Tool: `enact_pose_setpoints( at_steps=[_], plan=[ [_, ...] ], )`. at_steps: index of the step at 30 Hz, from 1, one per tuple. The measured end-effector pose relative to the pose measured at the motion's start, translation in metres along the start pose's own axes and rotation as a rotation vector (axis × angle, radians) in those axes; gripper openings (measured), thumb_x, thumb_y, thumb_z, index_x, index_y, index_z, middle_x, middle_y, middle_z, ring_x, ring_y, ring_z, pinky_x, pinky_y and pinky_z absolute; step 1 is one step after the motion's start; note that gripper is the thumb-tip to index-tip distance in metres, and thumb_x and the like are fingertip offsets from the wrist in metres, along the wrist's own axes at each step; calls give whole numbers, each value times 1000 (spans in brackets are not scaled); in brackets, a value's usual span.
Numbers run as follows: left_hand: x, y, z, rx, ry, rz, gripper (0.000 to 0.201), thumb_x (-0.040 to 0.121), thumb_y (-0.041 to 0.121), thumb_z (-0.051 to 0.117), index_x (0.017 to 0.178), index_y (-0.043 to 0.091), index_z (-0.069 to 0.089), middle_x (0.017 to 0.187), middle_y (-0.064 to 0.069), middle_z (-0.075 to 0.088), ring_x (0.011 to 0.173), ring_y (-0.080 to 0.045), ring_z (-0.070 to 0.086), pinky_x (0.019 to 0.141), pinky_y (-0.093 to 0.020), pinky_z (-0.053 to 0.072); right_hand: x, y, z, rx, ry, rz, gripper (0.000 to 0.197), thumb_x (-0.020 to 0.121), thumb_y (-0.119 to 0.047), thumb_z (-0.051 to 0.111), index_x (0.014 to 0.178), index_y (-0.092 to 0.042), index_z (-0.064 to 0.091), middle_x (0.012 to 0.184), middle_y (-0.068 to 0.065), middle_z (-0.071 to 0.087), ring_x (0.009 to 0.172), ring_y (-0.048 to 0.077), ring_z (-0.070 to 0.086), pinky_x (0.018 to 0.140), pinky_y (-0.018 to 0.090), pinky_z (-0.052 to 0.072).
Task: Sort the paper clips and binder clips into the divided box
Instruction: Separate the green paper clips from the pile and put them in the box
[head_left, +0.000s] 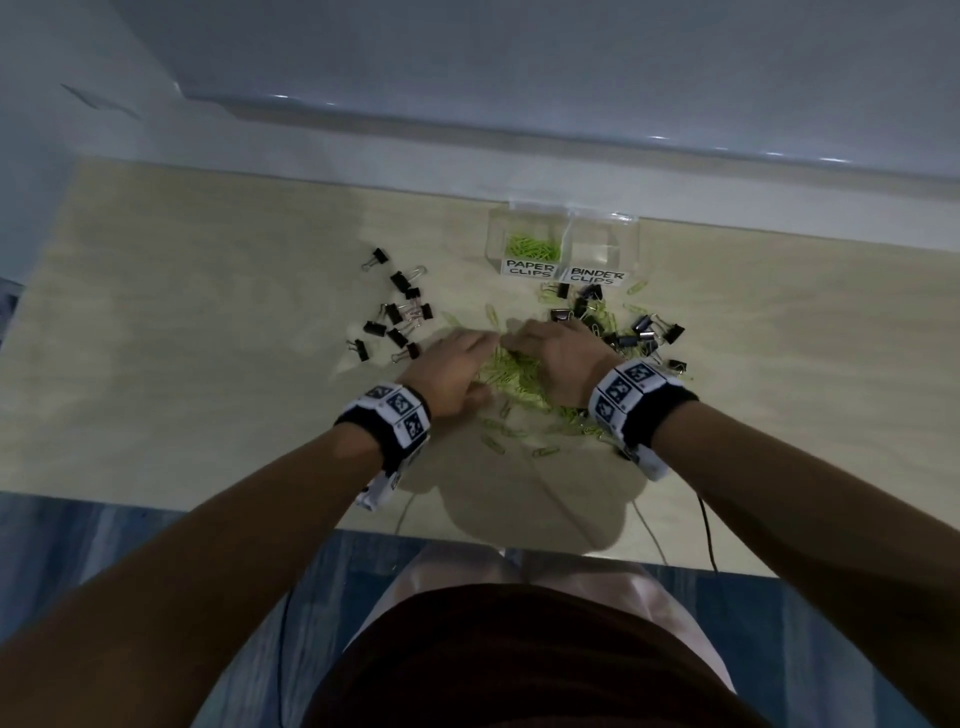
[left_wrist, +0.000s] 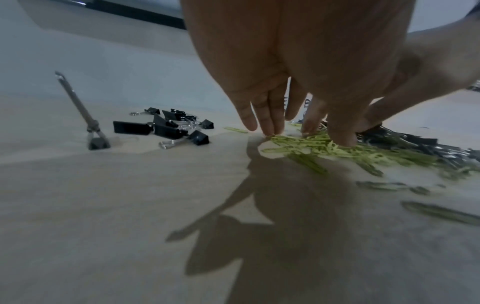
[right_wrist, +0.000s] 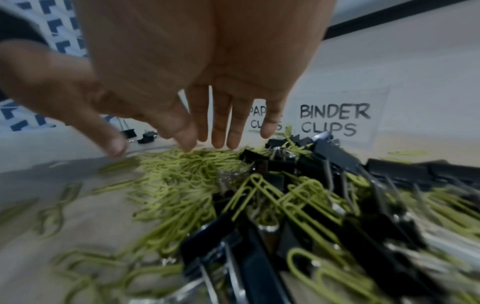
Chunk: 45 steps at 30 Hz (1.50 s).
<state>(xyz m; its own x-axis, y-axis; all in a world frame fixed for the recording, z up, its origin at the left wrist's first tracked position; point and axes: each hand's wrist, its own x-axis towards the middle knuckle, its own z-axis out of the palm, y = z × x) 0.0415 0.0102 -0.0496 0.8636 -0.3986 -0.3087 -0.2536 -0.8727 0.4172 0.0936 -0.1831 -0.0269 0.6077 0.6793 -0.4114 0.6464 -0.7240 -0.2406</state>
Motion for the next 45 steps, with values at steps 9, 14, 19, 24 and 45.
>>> enact_pose_setpoints(
  at_steps=[9, 14, 19, 24, 45],
  plan=[
    [10, 14, 2, -82, -17, -124, 61, 77, 31, 72, 129, 12, 49, 121, -11, 44, 114, -29, 43, 95, -41, 43, 0, -6, 4, -88, -24, 74, 69, 78, -36, 69, 138, -26, 37, 130, 4, 43, 123, 27, 41, 106, 48, 31],
    [17, 18, -6, -46, -16, -106, 27, 89, 19, 56, 113, 8, 61, 110, -12, 55, 102, -30, 54, 83, -36, 43, -3, -9, 1, 71, 90, 73, 42, 84, -11, 56, 125, -22, 53, 108, 7, 58, 102, 31, 56, 88, 42, 48],
    [19, 14, -13, -21, -20, -73, 15, 86, 14, 55, 94, 4, 62, 95, -15, 60, 90, -32, 56, 72, -35, 42, -6, 2, 1, 343, 184, 243, 22, 81, -12, 63, 103, -11, 66, 102, 10, 67, 95, 29, 62, 84, 36, 52],
    [23, 14, -28, -257, 90, -86, 12, 83, 13, 64, 91, 5, 67, 85, -8, 66, 77, -21, 59, 71, -31, 49, -11, 15, -13, 755, 339, 408, 9, 76, -9, 74, 82, -14, 70, 79, 2, 68, 75, 16, 63, 71, 25, 52],
    [94, 5, -76, -349, 477, -256, 15, 84, 13, 63, 98, 9, 68, 96, -9, 69, 86, -22, 64, 82, -34, 54, 33, 47, -61, 533, 553, 317, 24, 83, 1, 55, 96, -13, 70, 97, 5, 71, 85, 18, 66, 82, 33, 57]
  ],
)
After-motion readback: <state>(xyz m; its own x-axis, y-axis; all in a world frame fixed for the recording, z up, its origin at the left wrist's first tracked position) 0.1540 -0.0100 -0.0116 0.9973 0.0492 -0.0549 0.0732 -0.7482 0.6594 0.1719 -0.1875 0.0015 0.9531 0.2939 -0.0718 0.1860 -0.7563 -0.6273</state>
